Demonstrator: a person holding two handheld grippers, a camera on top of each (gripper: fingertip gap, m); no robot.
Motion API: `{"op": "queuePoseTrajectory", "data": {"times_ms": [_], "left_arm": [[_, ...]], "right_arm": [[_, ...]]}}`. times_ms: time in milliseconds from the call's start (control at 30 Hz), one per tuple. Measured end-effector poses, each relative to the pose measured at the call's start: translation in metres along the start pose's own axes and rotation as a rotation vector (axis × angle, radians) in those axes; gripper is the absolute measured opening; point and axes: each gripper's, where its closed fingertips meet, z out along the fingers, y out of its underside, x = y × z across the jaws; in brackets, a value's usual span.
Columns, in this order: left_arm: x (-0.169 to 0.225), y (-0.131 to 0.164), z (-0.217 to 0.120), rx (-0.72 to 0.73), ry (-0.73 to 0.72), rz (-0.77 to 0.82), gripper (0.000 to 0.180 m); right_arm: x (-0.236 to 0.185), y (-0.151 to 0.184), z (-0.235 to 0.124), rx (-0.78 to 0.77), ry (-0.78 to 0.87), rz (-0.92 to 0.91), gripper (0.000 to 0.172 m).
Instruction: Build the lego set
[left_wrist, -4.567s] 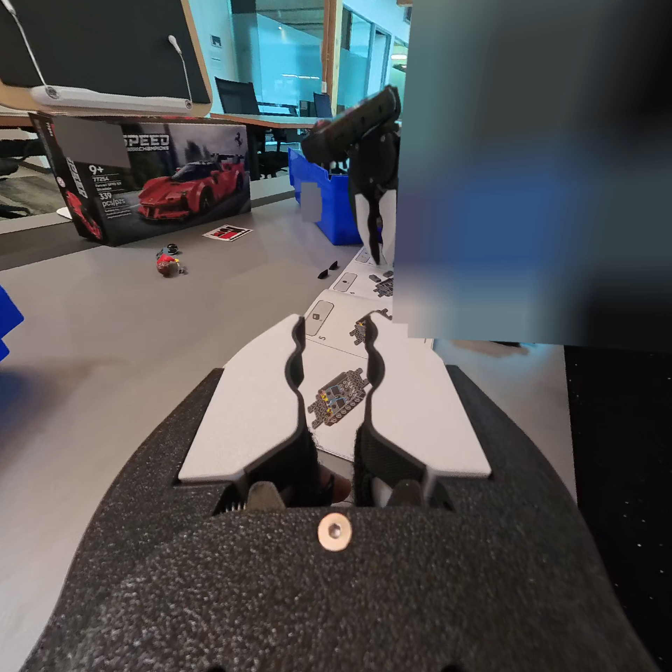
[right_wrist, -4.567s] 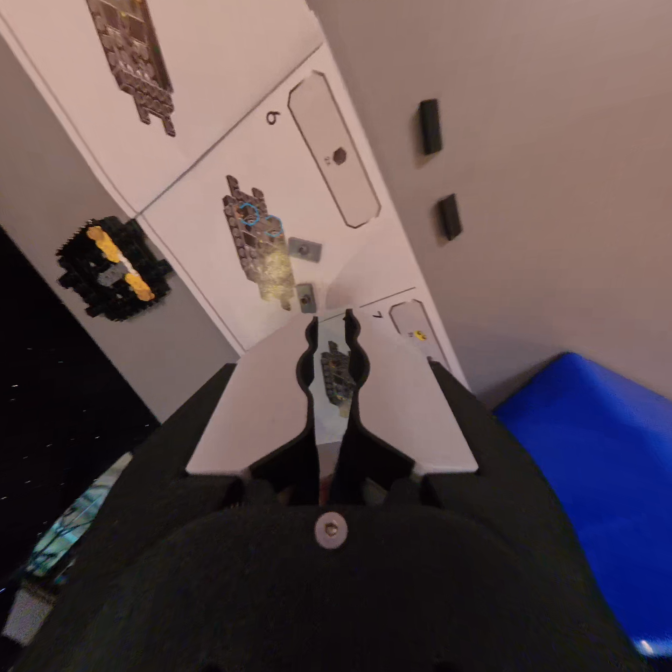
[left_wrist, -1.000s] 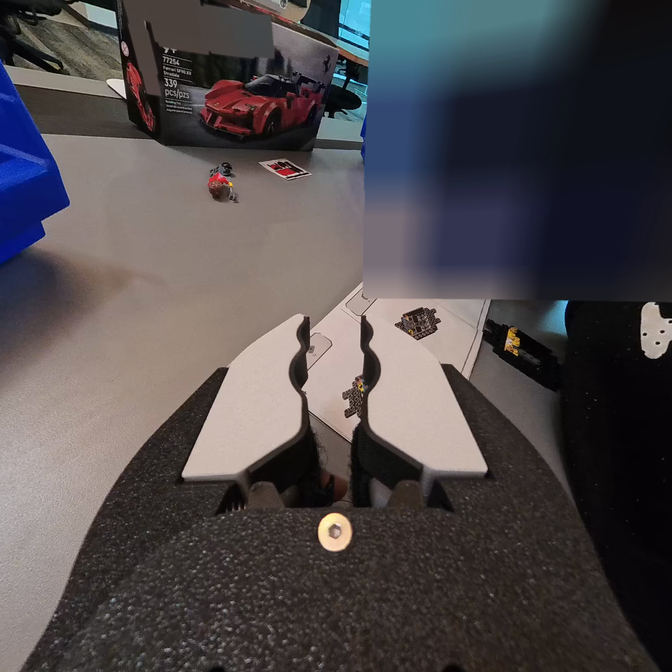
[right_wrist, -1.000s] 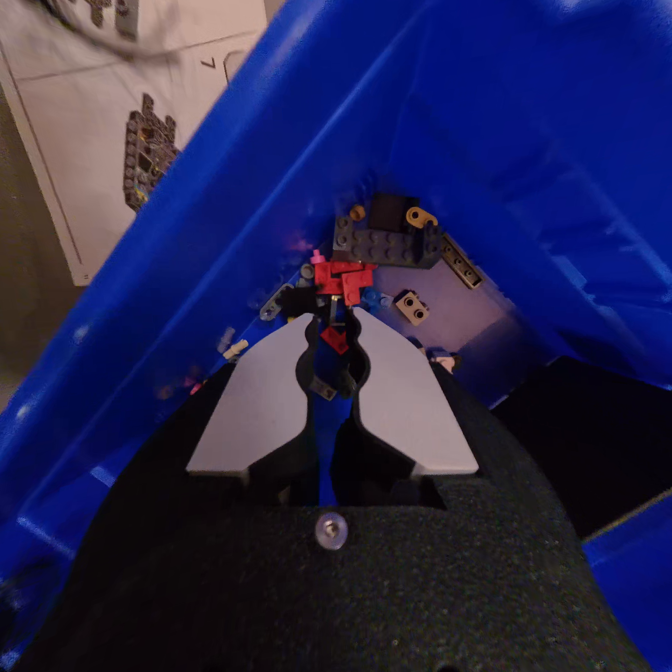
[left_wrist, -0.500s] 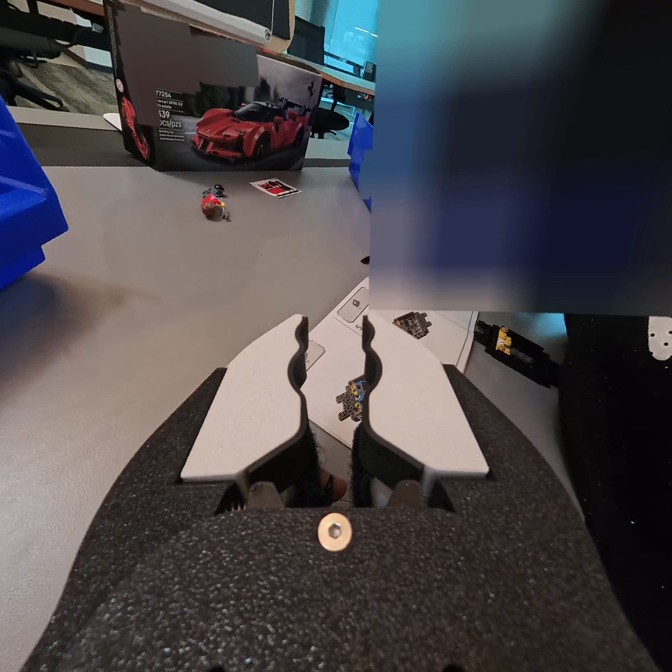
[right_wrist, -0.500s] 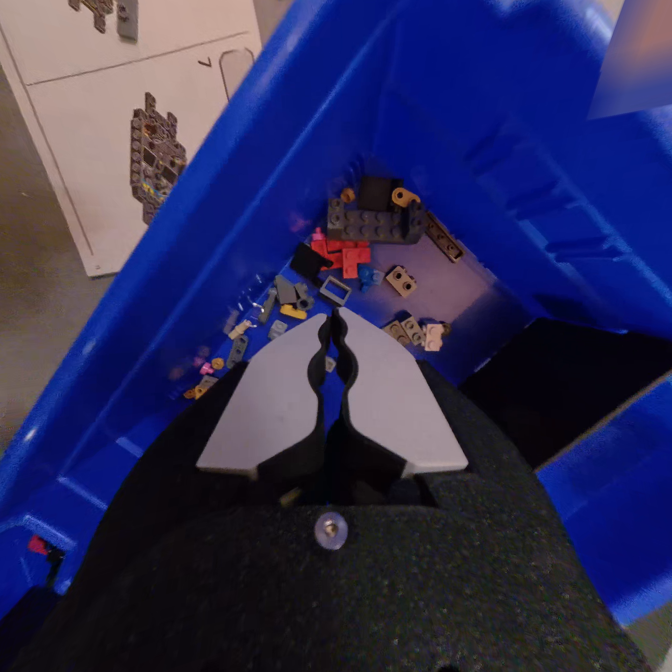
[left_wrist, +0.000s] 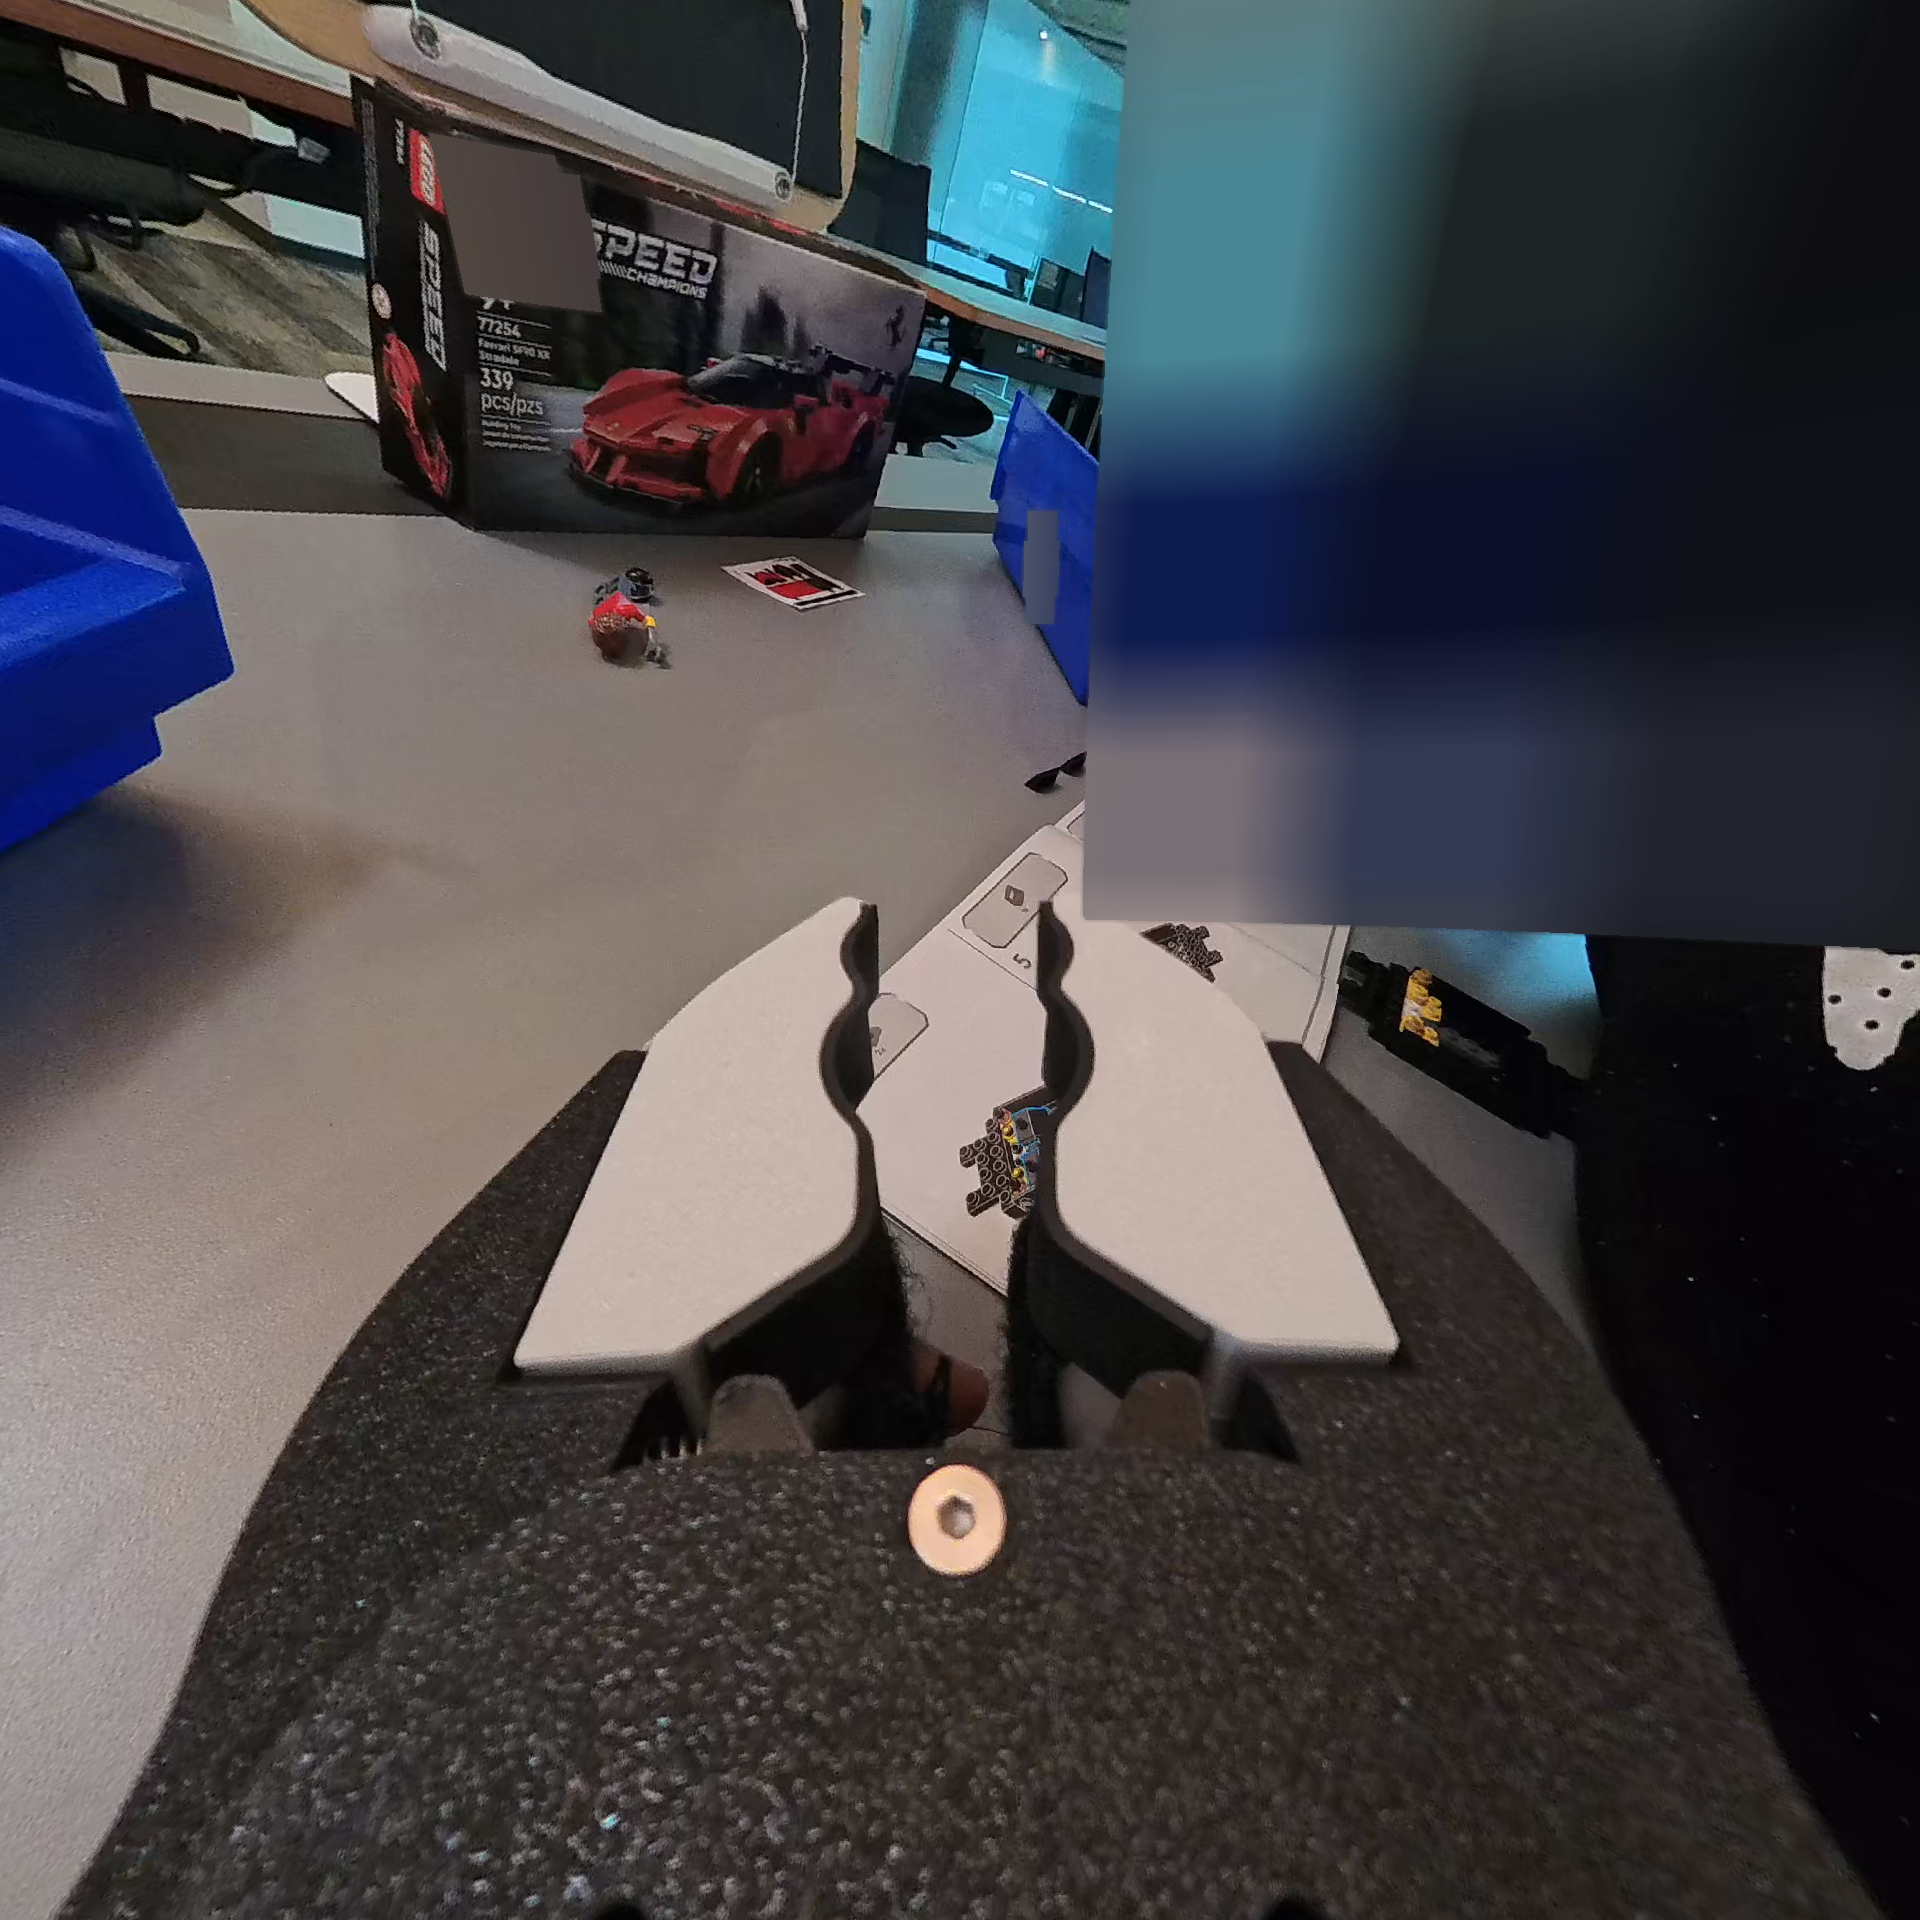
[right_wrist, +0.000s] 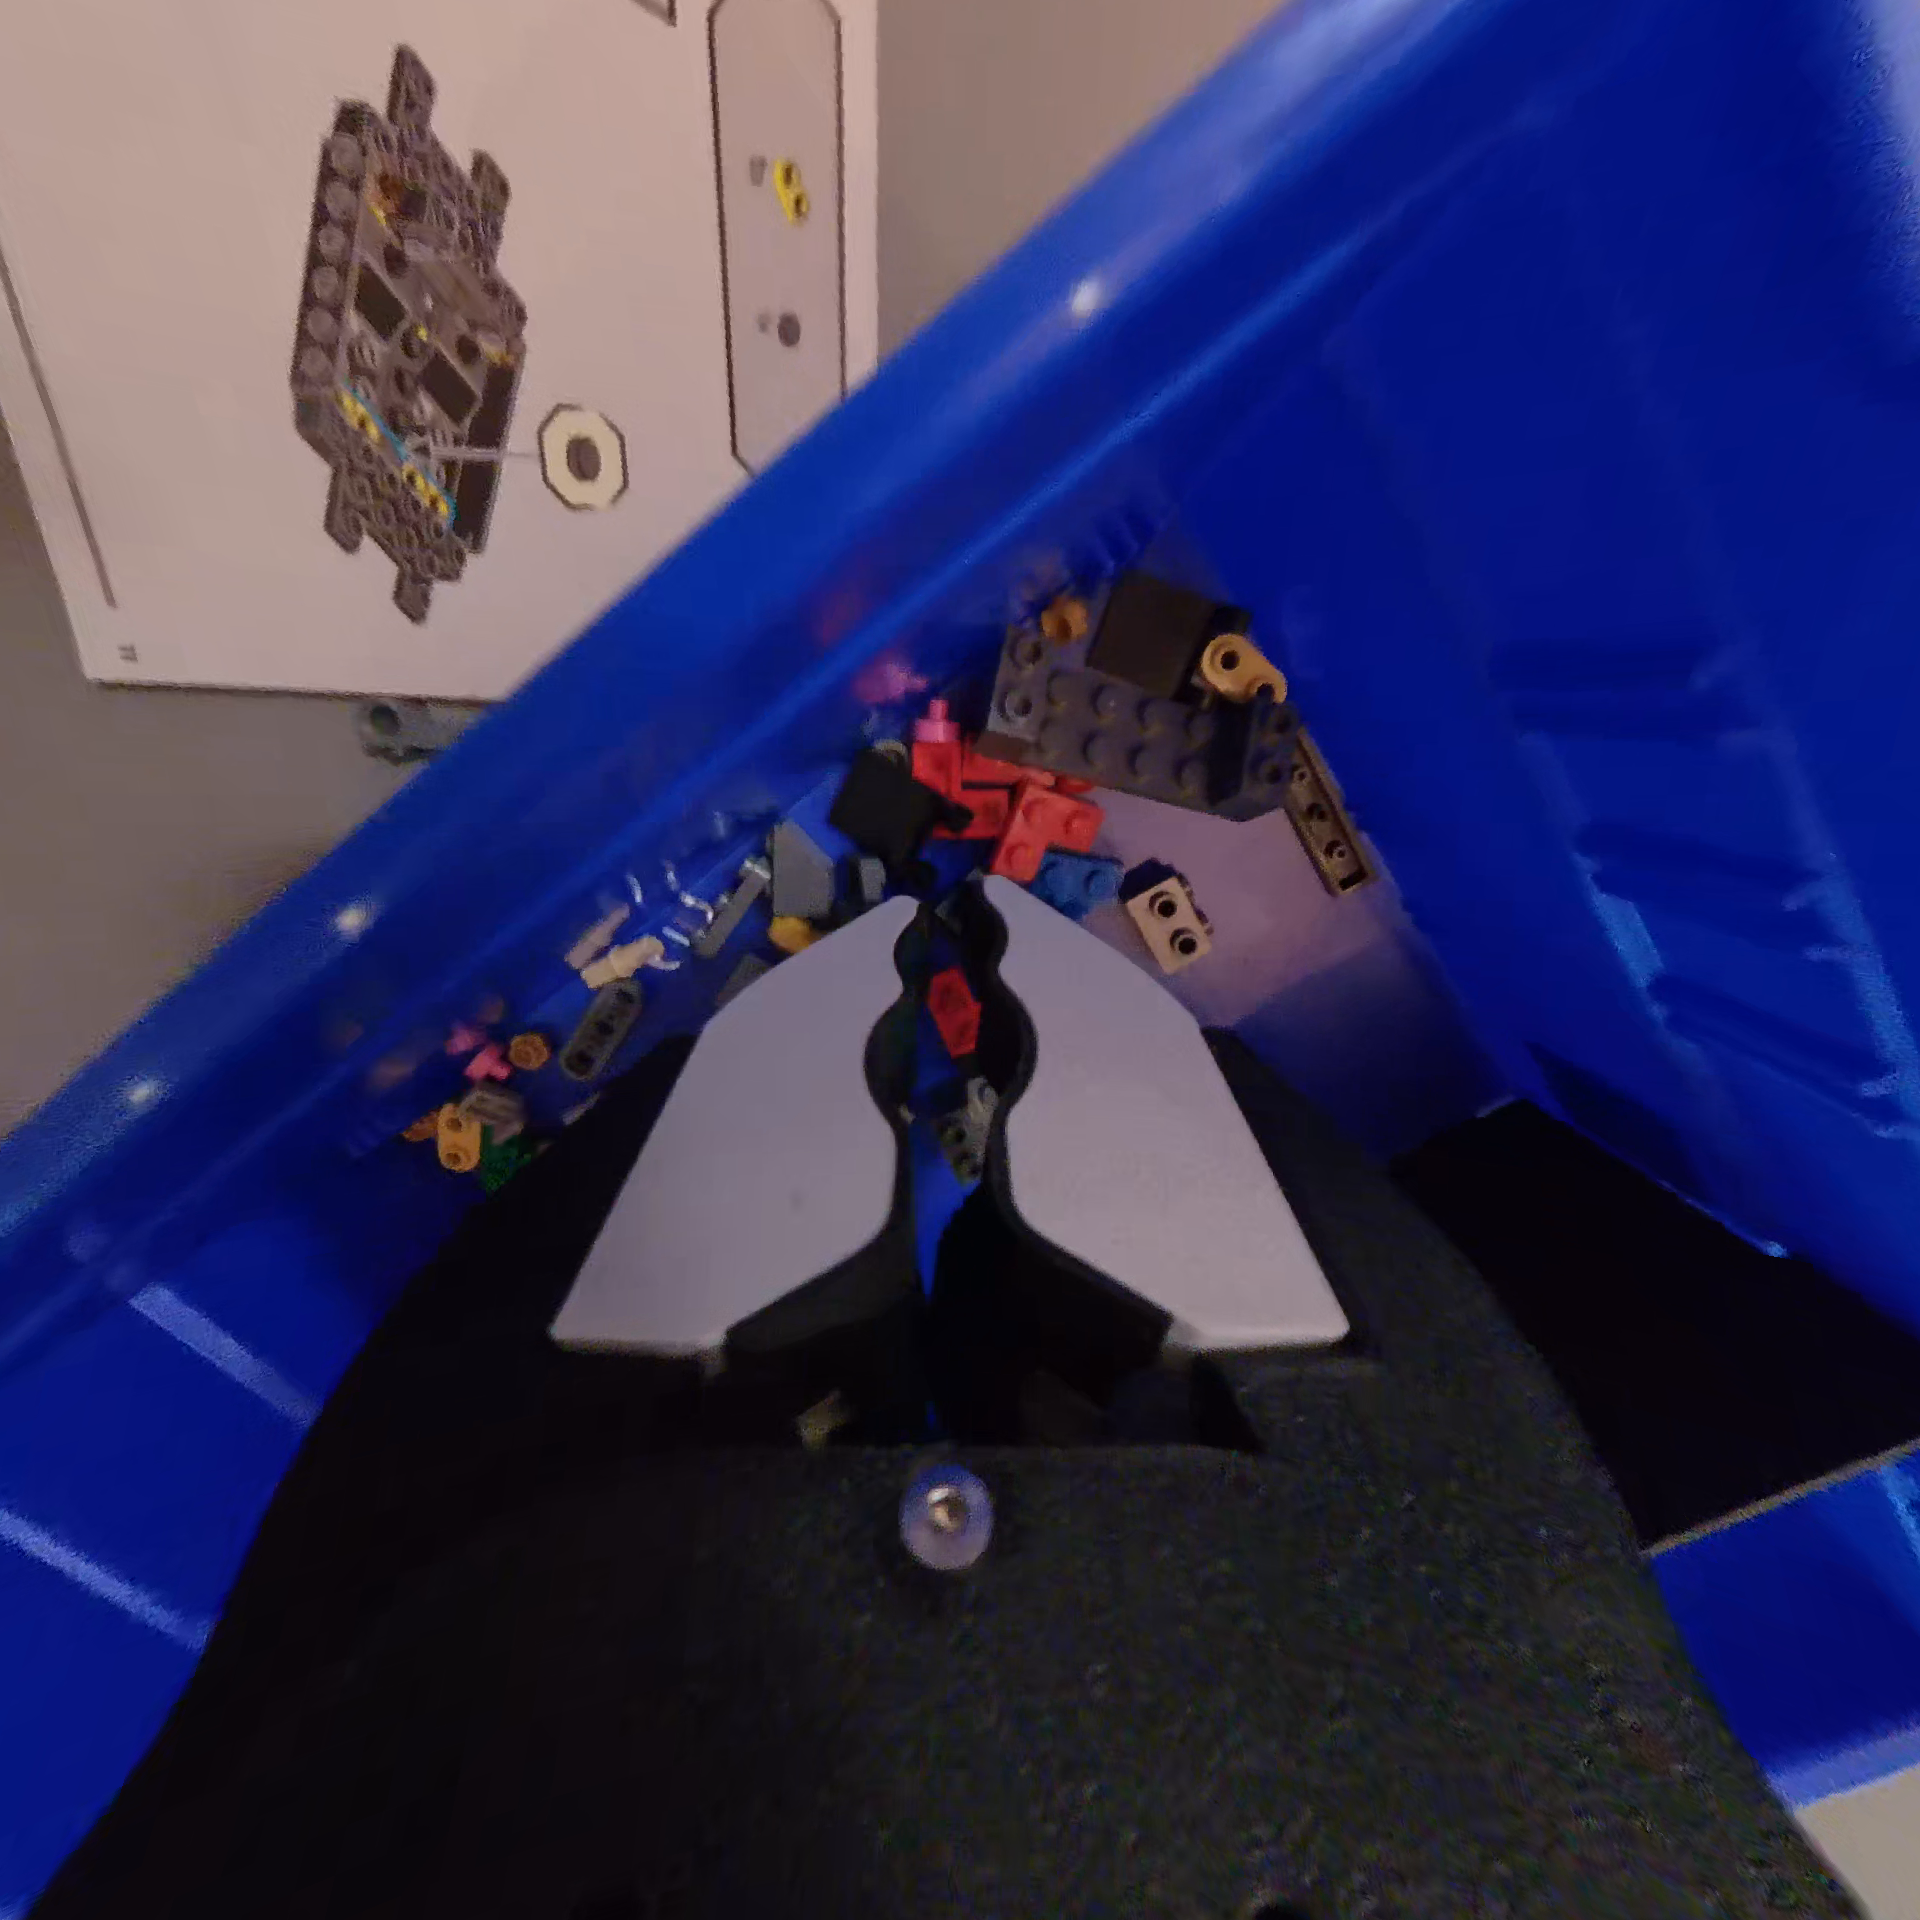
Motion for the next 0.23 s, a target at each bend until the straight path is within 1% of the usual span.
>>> {"op": "queuePoseTrajectory", "data": {"times_ms": [67,133,200,233], "left_arm": [[0.0,0.001,0.001,-0.006,0.002,0.003,0.028],[0.001,0.001,0.001,-0.008,0.004,0.005,0.028],[0.001,0.001,0.001,-0.008,0.006,0.004,0.028],[0.001,0.001,0.001,-0.007,0.007,0.003,0.028]], "right_arm": [[0.003,0.006,-0.003,-0.03,0.021,-0.007,0.006],[0.003,0.005,-0.011,0.007,0.025,0.011,0.006],[0.005,-0.004,-0.031,0.086,0.042,0.062,0.005],[0.005,-0.017,-0.046,0.173,0.044,0.096,0.006]]}}
